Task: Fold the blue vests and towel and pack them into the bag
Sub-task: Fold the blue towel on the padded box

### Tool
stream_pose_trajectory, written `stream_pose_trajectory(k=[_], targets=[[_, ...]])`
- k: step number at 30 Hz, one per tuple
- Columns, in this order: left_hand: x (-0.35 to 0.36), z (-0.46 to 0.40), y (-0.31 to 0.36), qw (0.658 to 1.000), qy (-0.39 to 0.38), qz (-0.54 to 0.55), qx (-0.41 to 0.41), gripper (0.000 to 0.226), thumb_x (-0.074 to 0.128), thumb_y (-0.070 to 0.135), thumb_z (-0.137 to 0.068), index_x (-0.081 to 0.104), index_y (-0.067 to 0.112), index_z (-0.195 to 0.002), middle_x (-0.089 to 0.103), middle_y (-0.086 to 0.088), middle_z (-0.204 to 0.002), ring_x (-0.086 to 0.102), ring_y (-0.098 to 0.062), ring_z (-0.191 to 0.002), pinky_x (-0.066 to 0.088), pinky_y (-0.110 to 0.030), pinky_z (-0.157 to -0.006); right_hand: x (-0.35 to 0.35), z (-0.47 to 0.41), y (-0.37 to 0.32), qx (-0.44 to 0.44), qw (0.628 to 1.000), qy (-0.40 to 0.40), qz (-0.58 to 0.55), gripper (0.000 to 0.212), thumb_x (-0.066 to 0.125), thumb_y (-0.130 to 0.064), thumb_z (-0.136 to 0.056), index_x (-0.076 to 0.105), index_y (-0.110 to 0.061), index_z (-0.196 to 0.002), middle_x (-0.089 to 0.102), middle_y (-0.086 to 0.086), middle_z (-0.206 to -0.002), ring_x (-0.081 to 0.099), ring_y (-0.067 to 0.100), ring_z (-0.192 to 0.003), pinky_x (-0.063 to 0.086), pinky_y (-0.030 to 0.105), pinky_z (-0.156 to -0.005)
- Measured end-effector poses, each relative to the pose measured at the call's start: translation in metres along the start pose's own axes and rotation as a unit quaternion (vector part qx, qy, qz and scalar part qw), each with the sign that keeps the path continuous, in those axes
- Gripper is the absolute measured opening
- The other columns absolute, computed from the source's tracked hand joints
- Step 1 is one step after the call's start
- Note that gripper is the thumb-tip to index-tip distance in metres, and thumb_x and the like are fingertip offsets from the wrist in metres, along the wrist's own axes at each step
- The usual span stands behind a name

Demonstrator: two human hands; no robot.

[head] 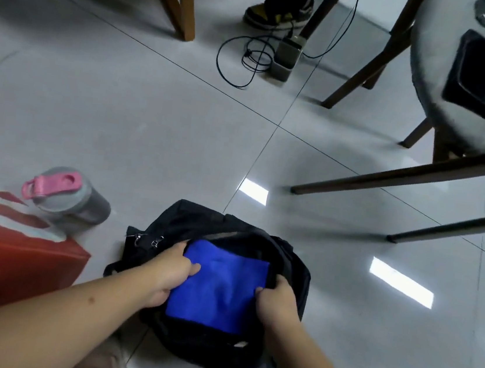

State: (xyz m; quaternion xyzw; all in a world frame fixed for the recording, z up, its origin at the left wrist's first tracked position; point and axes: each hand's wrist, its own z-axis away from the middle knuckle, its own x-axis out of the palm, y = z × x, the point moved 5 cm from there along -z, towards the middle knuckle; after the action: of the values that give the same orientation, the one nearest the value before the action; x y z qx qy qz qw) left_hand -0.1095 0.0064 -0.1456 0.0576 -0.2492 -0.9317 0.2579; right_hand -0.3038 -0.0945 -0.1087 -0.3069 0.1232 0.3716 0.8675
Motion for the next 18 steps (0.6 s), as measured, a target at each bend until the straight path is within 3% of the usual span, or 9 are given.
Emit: stream_pose_trajectory(k=[3, 5, 7, 10, 12, 14, 16, 18], targets=[[0.001, -0.014, 0.004, 0.999, 0.021, 0.023, 0.038, 0.029, 0.056, -0.005, -0.097, 0.063, 0.015, -0.117, 0.076, -0.01, -0.106, 0.074, -0.028, -0.097, 0.059, -0.047, -0.09, -0.01, 0.0, -0.018, -0.041, 0.993, 0.089, 0.064, 0.04, 0.053, -0.006, -0.097, 0.051, -0.005, -0.137, 0.064, 0.011, -0.123, 0.059, 0.032, -0.115, 0.044, 0.032, -0.098], [0.002, -0.02, 0.004, 0.997, 0.047, -0.025, 0.05, 0.025, 0.062, 0.0, -0.095, 0.064, 0.013, -0.116, 0.074, -0.013, -0.11, 0.072, -0.028, -0.098, 0.057, -0.047, -0.093, -0.01, -0.006, -0.021, -0.038, 0.987, 0.106, 0.11, 0.027, 0.059, -0.013, -0.097, 0.056, -0.004, -0.122, 0.066, 0.013, -0.115, 0.061, 0.035, -0.113, 0.044, 0.032, -0.09], [0.002, -0.025, 0.007, 0.984, 0.098, -0.133, 0.067, 0.035, 0.07, 0.008, -0.092, 0.061, 0.007, -0.125, 0.069, -0.012, -0.121, 0.066, -0.028, -0.107, 0.052, -0.04, -0.1, -0.01, -0.012, -0.02, -0.022, 0.98, 0.104, 0.169, 0.021, 0.066, -0.024, -0.095, 0.056, -0.006, -0.095, 0.063, 0.008, -0.089, 0.064, 0.033, -0.093, 0.045, 0.031, -0.075], [0.001, -0.023, 0.021, 0.938, 0.157, -0.293, 0.095, 0.053, 0.073, 0.015, -0.09, 0.052, 0.002, -0.137, 0.062, -0.016, -0.128, 0.059, -0.033, -0.12, 0.043, -0.031, -0.099, -0.011, -0.017, -0.014, -0.01, 0.961, 0.089, 0.263, 0.036, 0.068, -0.035, -0.095, 0.049, -0.012, -0.073, 0.055, 0.001, -0.071, 0.053, 0.02, -0.064, 0.043, 0.029, -0.065], [-0.001, -0.021, 0.024, 0.924, 0.176, -0.319, 0.121, 0.044, 0.073, 0.013, -0.09, 0.056, 0.003, -0.129, 0.064, -0.015, -0.119, 0.06, -0.031, -0.111, 0.041, -0.028, -0.091, -0.009, -0.019, -0.008, -0.017, 0.948, 0.071, 0.311, 0.04, 0.066, -0.038, -0.095, 0.044, -0.014, -0.072, 0.055, -0.001, -0.072, 0.053, 0.02, -0.066, 0.042, 0.028, -0.066], [-0.002, -0.021, 0.023, 0.907, 0.184, -0.343, 0.16, 0.016, 0.071, 0.008, -0.091, 0.061, 0.012, -0.102, 0.061, -0.005, -0.094, 0.056, -0.021, -0.086, 0.038, -0.021, -0.075, -0.006, -0.02, -0.004, -0.03, 0.93, 0.042, 0.363, 0.037, 0.066, -0.042, -0.095, 0.047, -0.013, -0.08, 0.066, 0.004, -0.087, 0.064, 0.026, -0.083, 0.042, 0.028, -0.069], [-0.003, -0.024, 0.017, 0.891, 0.182, -0.374, 0.184, 0.022, 0.069, 0.008, -0.091, 0.053, 0.018, -0.078, 0.052, 0.003, -0.069, 0.047, -0.014, -0.064, 0.033, -0.019, -0.055, -0.004, -0.02, -0.004, -0.041, 0.915, 0.022, 0.401, 0.03, 0.062, -0.044, -0.096, 0.056, -0.015, -0.09, 0.071, 0.008, -0.102, 0.068, 0.029, -0.097, 0.043, 0.029, -0.071], [-0.001, -0.02, 0.017, 0.881, 0.157, -0.395, 0.208, 0.019, 0.067, 0.01, -0.092, 0.057, 0.023, -0.082, 0.055, 0.003, -0.07, 0.051, -0.014, -0.065, 0.035, -0.016, -0.055, -0.007, -0.017, -0.007, -0.081, 0.901, 0.039, 0.425, 0.032, 0.057, -0.047, -0.098, 0.061, -0.016, -0.091, 0.072, 0.008, -0.099, 0.069, 0.029, -0.095, 0.044, 0.029, -0.069]])
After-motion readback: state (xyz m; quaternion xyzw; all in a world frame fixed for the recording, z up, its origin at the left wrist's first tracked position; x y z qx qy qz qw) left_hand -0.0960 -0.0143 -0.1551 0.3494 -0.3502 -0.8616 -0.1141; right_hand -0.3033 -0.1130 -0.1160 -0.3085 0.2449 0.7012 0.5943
